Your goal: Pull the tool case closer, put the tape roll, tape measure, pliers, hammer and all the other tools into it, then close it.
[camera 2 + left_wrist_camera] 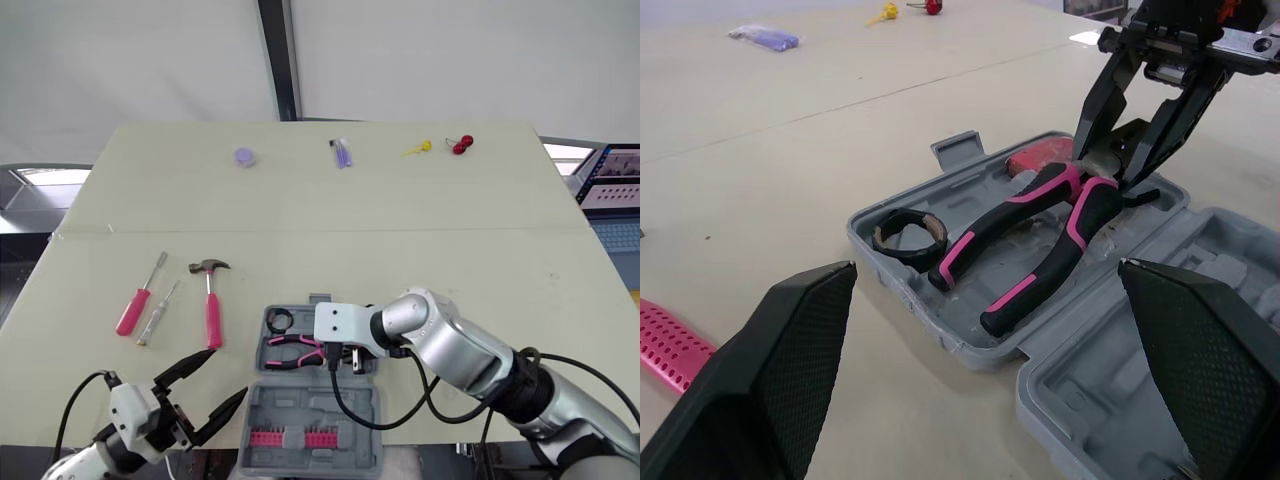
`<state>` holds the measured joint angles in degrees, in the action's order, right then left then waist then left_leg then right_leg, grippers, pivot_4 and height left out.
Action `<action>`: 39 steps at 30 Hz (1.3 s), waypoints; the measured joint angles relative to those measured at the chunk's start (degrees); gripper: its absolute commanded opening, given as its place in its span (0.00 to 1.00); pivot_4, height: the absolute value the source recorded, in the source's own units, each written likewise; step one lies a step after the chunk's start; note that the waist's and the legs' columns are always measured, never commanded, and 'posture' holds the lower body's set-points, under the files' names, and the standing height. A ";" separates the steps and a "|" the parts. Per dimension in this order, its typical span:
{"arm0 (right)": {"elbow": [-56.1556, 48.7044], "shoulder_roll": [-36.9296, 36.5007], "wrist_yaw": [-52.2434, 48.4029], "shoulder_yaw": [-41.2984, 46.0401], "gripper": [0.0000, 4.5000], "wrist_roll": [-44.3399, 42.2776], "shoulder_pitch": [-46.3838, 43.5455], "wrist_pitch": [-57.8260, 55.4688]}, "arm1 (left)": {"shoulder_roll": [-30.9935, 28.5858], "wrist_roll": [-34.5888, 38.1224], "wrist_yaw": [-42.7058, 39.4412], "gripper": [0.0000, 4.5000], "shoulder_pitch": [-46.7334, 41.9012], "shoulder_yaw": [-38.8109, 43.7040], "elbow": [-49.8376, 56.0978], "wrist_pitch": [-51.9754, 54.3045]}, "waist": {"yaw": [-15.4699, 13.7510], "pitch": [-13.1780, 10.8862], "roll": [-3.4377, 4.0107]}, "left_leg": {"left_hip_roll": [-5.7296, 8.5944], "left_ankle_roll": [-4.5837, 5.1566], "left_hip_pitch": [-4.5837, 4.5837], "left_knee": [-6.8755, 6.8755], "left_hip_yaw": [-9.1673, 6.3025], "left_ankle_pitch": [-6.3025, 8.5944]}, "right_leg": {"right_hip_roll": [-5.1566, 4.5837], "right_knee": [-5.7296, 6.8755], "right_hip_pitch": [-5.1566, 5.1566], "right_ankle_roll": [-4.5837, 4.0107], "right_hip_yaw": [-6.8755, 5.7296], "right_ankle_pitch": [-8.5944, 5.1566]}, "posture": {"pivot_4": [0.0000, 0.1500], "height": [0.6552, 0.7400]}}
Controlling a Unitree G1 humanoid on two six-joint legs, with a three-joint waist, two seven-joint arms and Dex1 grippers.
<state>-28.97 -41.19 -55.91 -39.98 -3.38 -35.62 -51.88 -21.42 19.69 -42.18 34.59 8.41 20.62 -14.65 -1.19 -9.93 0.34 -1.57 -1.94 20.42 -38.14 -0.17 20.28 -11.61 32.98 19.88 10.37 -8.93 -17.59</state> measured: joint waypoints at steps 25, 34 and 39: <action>0.01 2.57 0.25 -1.35 0.21 2.36 0.14 -0.59 | -0.36 -0.02 0.78 1.00 0.02 0.04 -0.44 -0.32 | 0.03 0.00 0.00 | -0.07 -0.03 0.09 0.00 0.12 0.01 | 0.04 0.10 0.24 -0.06 0.04 0.01 | 1.00 1.00; 0.23 3.47 0.53 -1.98 0.21 3.16 0.27 -0.55 | -1.51 0.00 0.82 1.00 -0.16 0.04 -0.42 0.20 | 0.04 0.01 -0.01 | -0.11 -0.03 0.16 0.00 0.30 0.01 | 0.03 0.32 0.52 -0.08 0.10 0.01 | 1.00 1.00; 1.21 3.66 0.53 -2.04 0.21 3.75 0.64 0.36 | -1.88 0.02 0.87 1.00 -0.65 0.09 -0.43 0.65 | 0.02 0.01 -0.01 | -0.12 -0.03 0.16 0.00 0.40 0.01 | 0.03 0.35 0.59 -0.09 0.18 0.01 | 1.00 1.00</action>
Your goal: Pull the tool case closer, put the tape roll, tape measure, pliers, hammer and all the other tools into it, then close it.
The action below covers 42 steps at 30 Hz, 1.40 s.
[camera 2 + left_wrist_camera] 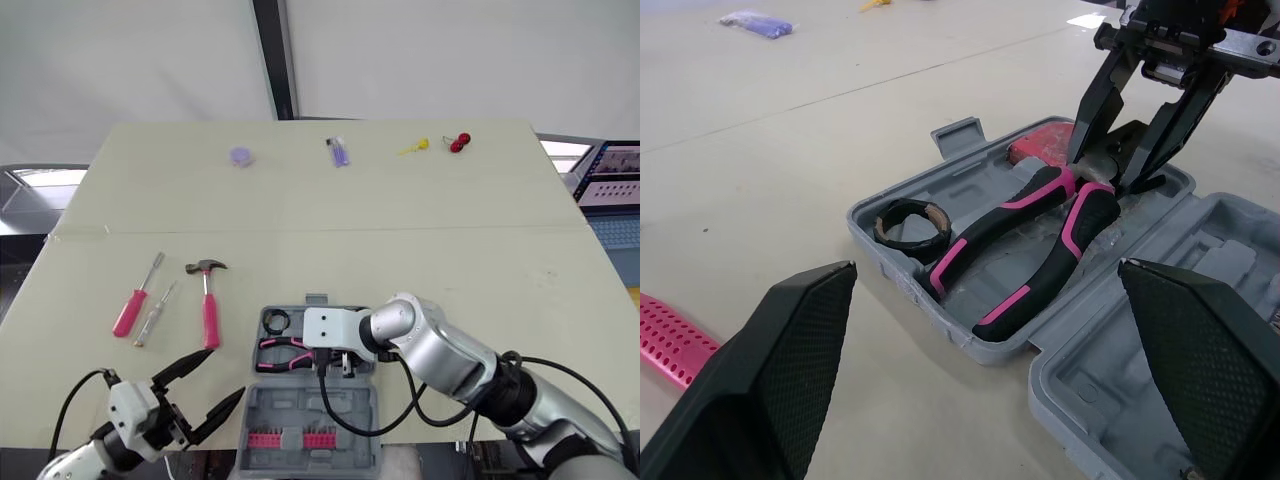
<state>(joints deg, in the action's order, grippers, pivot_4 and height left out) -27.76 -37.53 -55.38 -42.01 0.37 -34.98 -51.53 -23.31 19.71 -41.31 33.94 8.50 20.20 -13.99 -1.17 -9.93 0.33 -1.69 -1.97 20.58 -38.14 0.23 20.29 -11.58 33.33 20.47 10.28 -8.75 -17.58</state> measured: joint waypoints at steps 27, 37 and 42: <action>9.69 14.42 5.12 15.87 0.46 -7.56 11.19 21.16 | -0.13 -0.15 0.58 1.00 -2.23 -0.25 1.17 1.29 | 0.04 0.08 -0.12 | -0.03 0.00 -0.07 0.04 0.17 0.00 | 0.00 0.11 0.07 -0.01 0.09 0.01 | 1.00 1.00; 28.03 18.76 4.61 17.08 0.01 -8.02 15.91 36.76 | -0.45 -1.83 0.49 1.00 -4.15 -0.60 0.86 1.25 | 0.81 0.08 -0.12 | -0.05 0.00 -0.21 0.10 0.28 0.00 | 0.01 0.18 0.07 -0.02 0.14 0.00 | 1.00 1.00; 30.42 18.86 3.99 16.56 0.01 -6.30 15.60 39.20 | -0.46 -1.91 0.51 1.00 -4.38 -0.59 0.85 1.28 | 1.27 0.08 -0.12 | -0.06 0.00 -0.22 0.11 0.28 0.00 | 0.01 0.18 0.07 -0.02 0.13 0.00 | 1.00 1.00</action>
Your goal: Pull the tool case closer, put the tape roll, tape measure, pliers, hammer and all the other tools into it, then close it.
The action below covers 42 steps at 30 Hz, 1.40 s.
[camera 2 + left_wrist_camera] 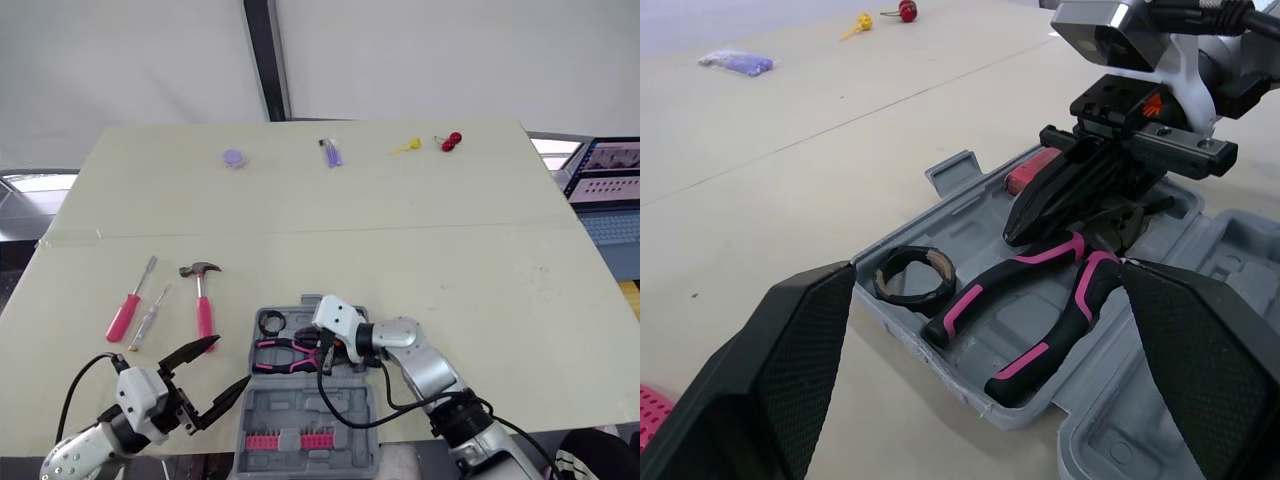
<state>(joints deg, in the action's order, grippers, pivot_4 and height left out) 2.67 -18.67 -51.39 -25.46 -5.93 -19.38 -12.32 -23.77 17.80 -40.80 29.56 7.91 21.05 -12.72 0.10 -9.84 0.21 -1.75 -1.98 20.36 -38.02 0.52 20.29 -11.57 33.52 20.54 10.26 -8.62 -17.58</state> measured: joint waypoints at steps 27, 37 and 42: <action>0.94 0.45 -1.45 -2.82 0.01 4.05 -0.28 2.22 | -0.06 -0.31 0.03 1.00 -0.90 0.01 -1.32 -0.01 | 0.00 0.18 0.03 | -0.01 -0.01 -0.07 0.00 0.03 0.01 | 0.00 0.03 -0.03 0.00 0.01 0.00 | 1.00 1.00; -1.56 -1.68 -1.92 -5.92 0.01 6.62 -1.25 -3.09 | -0.04 -0.62 0.21 1.00 -0.97 -0.01 -1.52 -0.06 | -0.21 1.60 0.27 | -0.01 -0.04 -0.21 0.01 0.05 0.15 | -0.01 -0.01 -0.19 0.00 -0.01 0.00 | 1.00 1.00; -2.12 -1.61 -1.94 -6.09 0.01 6.60 -1.57 -6.32 | -0.05 -1.41 0.34 1.00 -1.12 -0.02 -1.55 -0.08 | -0.25 2.02 0.45 | -0.01 -0.03 -0.27 0.00 0.07 0.20 | -0.01 -0.06 -0.25 -0.01 -0.02 0.00 | 1.00 1.00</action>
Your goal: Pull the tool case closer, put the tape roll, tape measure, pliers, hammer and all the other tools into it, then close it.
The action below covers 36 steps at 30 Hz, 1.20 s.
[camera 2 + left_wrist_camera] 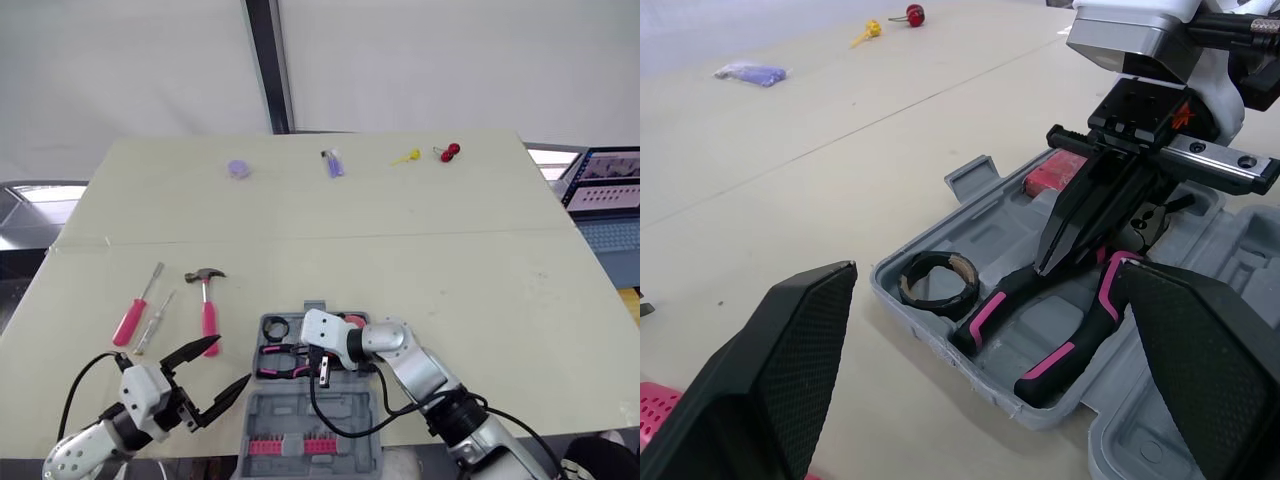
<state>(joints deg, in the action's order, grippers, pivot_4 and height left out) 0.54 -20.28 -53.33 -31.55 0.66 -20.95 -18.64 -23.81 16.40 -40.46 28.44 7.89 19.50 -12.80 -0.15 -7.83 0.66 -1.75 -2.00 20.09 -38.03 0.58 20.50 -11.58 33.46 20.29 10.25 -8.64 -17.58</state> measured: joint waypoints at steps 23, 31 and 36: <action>3.25 1.21 -1.13 3.33 0.01 -4.80 0.15 1.80 | -0.06 -2.47 0.29 1.00 -2.22 -0.51 -2.18 0.00 | 0.11 0.24 0.18 | -0.01 0.01 0.00 -0.02 0.02 0.02 | 0.00 -0.04 -0.03 -0.02 -0.01 -0.01 | 1.00 1.00; -6.48 -4.42 -4.57 13.27 0.11 -14.37 -0.60 -6.43 | -1.25 -2.64 1.29 1.00 -6.69 0.33 -2.52 1.89 | 0.21 -0.42 0.25 | -0.02 0.00 0.13 -0.03 0.04 0.02 | 0.01 -0.01 0.15 -0.01 -0.01 -0.01 | 1.00 1.00; -9.42 -12.66 -4.75 24.01 0.57 -19.81 2.19 -10.68 | -4.72 0.94 1.61 1.00 -8.94 6.41 -4.72 6.59 | -0.05 -0.77 -0.11 | -0.02 0.00 0.16 -0.03 0.05 0.02 | 0.00 -0.02 0.15 -0.01 -0.02 -0.01 | 1.00 1.00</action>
<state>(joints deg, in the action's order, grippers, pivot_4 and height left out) -8.88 -32.95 -58.08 -7.53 -19.15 -18.75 -29.32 -28.54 17.34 -38.85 19.50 14.30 14.78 -6.21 -0.20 -8.60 0.55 -1.77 -2.00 20.25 -38.06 0.63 20.52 -11.58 33.43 20.44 10.24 -8.66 -17.59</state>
